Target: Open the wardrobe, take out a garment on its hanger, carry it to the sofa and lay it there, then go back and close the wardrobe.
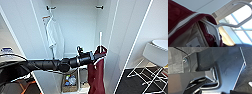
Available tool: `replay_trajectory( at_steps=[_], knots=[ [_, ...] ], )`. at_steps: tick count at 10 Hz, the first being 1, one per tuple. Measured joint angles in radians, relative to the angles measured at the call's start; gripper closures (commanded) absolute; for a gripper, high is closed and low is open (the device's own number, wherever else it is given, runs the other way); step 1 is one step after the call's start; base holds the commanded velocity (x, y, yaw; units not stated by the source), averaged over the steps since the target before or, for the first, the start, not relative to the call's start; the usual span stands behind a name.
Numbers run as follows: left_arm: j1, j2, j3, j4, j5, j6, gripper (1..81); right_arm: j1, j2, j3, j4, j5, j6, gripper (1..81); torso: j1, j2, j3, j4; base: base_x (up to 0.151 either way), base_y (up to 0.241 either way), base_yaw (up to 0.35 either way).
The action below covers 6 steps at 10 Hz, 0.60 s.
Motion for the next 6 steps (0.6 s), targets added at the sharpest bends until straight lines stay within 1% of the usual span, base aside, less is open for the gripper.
replay_trajectory(
  at_steps=[2,4,6],
  knots=[
    [0.016,-0.009,0.003,0.001,-0.001,0.013,81.1,0.0,0.0,0.0,0.0,0.0,0.0,1.0,0.0,0.0,0.0,0.0,0.0,0.0,0.0],
    [0.077,-0.022,0.003,0.027,-0.001,0.019,81.1,0.0,0.0,0.0,0.0,0.001,0.0,1.0,0.0,0.0,0.0,0.0,0.0,0.0,0.0],
    [0.137,-0.059,0.003,0.046,0.007,0.018,81.1,0.0,0.0,0.0,0.0,0.0,0.0,1.0,0.0,0.0,0.0,0.0,0.0,0.0,0.0]
  ],
)
